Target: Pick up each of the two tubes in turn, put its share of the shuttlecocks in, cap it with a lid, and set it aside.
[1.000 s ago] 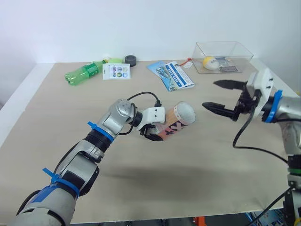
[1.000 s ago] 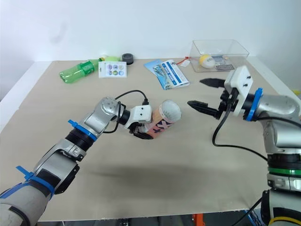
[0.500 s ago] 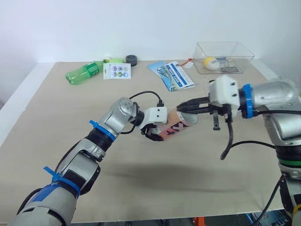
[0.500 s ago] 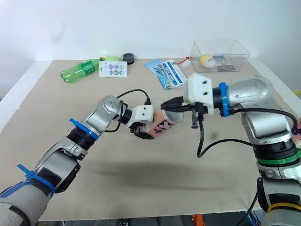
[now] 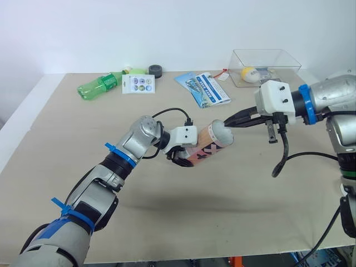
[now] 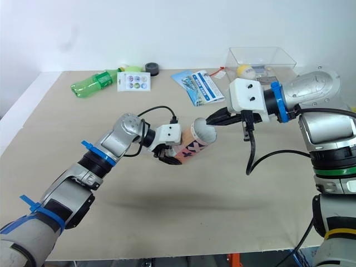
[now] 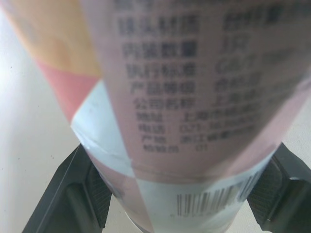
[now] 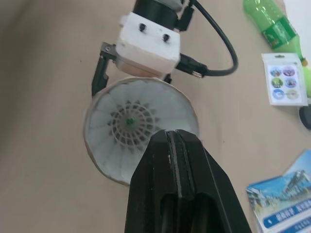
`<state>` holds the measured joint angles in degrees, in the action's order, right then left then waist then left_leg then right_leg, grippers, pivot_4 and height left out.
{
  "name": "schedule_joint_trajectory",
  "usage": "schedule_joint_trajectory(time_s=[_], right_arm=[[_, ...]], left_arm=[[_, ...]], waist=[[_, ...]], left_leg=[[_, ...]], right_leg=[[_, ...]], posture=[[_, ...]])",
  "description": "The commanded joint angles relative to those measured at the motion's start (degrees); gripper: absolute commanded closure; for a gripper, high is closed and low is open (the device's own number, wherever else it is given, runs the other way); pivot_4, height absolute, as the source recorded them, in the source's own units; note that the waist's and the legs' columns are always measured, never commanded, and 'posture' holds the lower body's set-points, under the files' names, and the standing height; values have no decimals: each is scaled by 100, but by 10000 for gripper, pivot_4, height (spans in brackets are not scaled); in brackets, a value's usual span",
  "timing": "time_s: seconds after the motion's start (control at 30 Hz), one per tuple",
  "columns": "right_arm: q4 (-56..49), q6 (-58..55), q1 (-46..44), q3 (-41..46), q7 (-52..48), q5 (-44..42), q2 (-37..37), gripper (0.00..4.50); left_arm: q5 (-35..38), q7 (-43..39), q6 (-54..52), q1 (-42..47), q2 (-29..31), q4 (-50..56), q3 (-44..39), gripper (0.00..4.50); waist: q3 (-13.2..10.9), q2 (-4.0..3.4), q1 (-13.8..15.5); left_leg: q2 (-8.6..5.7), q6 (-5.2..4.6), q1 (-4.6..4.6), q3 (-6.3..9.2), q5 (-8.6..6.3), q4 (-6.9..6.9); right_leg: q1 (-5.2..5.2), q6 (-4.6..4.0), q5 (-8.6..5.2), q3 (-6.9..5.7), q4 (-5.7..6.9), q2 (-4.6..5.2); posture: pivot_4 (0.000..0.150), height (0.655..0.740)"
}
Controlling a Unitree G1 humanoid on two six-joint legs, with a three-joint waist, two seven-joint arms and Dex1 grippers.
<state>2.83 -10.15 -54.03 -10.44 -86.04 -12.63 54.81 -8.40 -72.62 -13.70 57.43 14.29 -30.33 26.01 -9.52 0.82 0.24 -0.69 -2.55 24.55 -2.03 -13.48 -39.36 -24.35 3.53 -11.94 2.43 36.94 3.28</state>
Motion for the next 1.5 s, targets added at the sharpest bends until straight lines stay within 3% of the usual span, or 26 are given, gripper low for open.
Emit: schedule_joint_trajectory(time_s=[0.03, 0.37, 0.67, 0.93, 1.13, 1.3, 1.5], right_arm=[[-129, -18, -72, -210, -158, 106, -155, 44565], [1105, 877, -738, -1571, -224, 1592, -1112, 44565], [1591, 1433, -1025, -1611, -580, 1594, -1515, 44565], [1546, 286, -1165, -385, -646, 24, -931, 44565], [1350, -381, -812, 352, -505, -489, -266, 44565], [805, -1109, -3, 1195, 5, -1093, -49, 44565], [64, -1162, 1618, 2459, 1426, -1443, -456, 44565]], left_arm=[[-2, -24, -81, 2, -59, 10, 82, 14515], [127, -128, -295, 218, -213, 63, 25, 14515], [146, -57, -312, 185, -268, 41, 9, 14515], [130, 227, -21, -43, -261, -261, -139, 14515], [177, 445, 199, -166, -261, -430, -251, 14515], [466, 696, 636, -378, -415, -533, -575, 14515], [1326, 1026, 843, -1156, -869, 150, -1261, 14515]], waist=[[0, 0, 0], [-1, 0, 6], [-1, 2, -8], [-2, 1, 20], [-2, 1, 25], [-2, 2, 29], [-3, 5, 28]], left_leg=[[0, 0, 0, 0, 0, 0], [-3, 0, 4, -6, 0, -2], [4, 7, -8, -8, 4, -3], [7, 9, 2, -7, 5, -2], [-11, 10, 7, -2, 3, -2], [-11, 9, 7, 0, 4, -3], [-11, 10, 30, 6, 3, -3]], right_leg=[[1, 0, 0, 0, 0, 0], [-5, 1, 2, 2, 2, 1], [0, -9, 14, 1, 5, -2], [-9, -13, 16, -3, 7, 3], [-7, -17, 14, -15, 1, 38], [0, -27, 8, -20, -6, 64], [-19, -2, 22, -28, -8, 69]], posture=[[1500, 7400], [1500, 7400], [1500, 7400], [1500, 7400], [1500, 7400], [1500, 7400], [1500, 7400]])
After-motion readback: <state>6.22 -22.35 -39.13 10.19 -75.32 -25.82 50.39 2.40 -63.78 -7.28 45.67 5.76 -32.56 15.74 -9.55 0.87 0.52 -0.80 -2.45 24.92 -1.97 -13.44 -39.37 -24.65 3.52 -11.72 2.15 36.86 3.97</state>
